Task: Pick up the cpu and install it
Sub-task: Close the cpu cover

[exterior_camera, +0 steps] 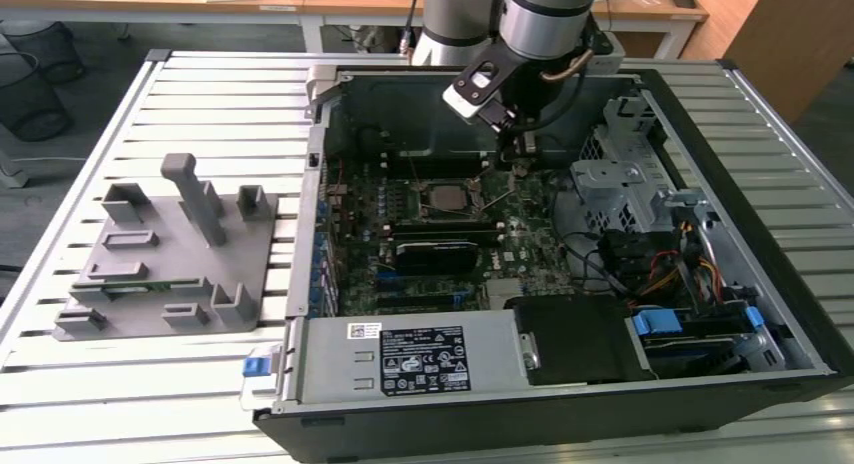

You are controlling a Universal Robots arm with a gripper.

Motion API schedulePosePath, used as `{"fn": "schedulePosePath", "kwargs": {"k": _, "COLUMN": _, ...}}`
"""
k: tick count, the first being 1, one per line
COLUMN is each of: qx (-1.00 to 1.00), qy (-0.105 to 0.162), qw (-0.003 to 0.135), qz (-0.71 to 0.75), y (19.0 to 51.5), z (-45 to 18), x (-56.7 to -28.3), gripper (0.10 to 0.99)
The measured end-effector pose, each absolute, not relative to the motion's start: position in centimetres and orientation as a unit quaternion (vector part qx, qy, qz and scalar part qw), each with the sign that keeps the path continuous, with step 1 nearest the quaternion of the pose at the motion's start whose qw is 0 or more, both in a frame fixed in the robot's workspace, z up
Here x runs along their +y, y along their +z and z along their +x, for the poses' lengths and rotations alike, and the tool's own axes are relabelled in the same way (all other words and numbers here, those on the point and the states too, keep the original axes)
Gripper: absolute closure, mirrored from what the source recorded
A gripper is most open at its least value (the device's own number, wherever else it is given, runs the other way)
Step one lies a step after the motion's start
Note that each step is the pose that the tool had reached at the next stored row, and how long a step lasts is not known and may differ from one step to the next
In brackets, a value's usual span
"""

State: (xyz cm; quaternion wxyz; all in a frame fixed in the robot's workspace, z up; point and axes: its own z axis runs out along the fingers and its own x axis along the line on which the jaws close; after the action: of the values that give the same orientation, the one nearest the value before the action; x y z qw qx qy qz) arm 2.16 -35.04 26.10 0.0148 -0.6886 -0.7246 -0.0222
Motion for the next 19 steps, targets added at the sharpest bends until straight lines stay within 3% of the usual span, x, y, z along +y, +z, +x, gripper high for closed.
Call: {"fn": "schedulePosePath", "kwargs": {"k": 19, "qx": -0.725, "qy": -0.02, "qw": 0.013, "qz": -0.689, "y": 26.0, "z": 3.8, "x": -34.5, "gripper": 0.98}}
